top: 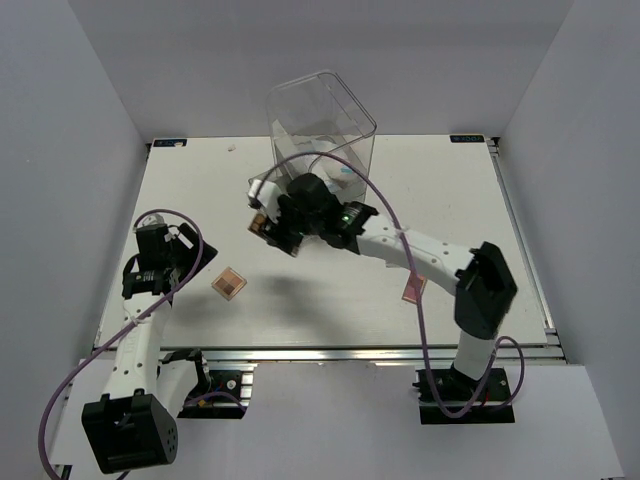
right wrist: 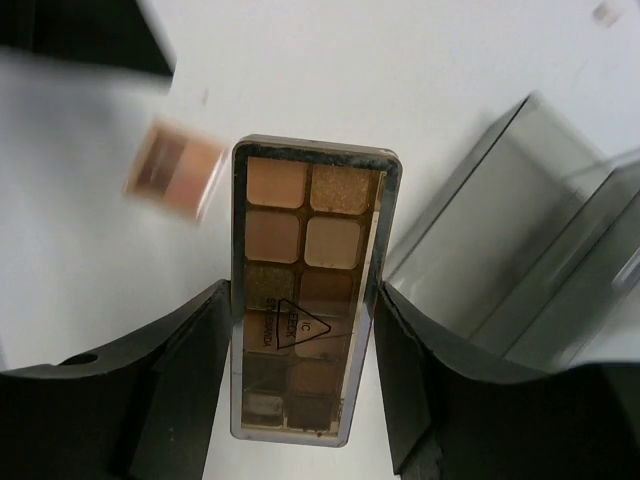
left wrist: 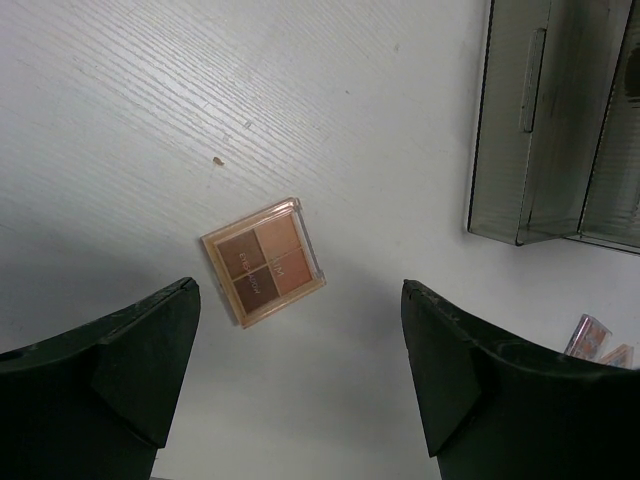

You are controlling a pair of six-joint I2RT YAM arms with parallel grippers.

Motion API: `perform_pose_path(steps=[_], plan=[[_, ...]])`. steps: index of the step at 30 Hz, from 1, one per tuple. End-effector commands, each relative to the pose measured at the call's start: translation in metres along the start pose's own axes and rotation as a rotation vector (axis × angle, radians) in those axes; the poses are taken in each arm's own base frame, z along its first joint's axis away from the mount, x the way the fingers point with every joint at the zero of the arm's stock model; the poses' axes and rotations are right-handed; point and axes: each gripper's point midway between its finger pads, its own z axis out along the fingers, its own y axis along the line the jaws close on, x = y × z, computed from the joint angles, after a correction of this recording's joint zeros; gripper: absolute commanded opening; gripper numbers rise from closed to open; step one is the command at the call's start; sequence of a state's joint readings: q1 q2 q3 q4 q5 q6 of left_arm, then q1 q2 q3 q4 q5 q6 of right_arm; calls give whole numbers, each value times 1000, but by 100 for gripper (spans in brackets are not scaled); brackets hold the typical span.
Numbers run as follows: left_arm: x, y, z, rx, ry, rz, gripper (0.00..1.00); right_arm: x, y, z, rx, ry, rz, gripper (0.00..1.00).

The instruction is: Organize the makeup

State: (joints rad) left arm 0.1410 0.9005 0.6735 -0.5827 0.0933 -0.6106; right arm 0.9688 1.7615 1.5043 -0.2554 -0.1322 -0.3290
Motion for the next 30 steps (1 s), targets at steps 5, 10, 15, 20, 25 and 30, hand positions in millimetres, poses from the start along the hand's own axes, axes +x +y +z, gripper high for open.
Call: perform_pose_path(steps=[5,10,15,20,25,30], plan=[[-1,-2,-6,16,-20,3,90,-51,-49,50,237,-12,126,0],[0,-7,-6,44,-12,11,91,-50,-92,76,436,-10,71,0],[3,-10,-10,55,14,19,91,-33,-123,81,582,-1,-24,0],[13,-9,-12,64,45,-4,91,-13,-144,92,649,53,-63,4],[16,-11,-15,75,50,-37,91,0,-146,99,657,80,-100,58],[26,-8,-15,48,101,-95,91,10,-147,100,662,95,-102,87]])
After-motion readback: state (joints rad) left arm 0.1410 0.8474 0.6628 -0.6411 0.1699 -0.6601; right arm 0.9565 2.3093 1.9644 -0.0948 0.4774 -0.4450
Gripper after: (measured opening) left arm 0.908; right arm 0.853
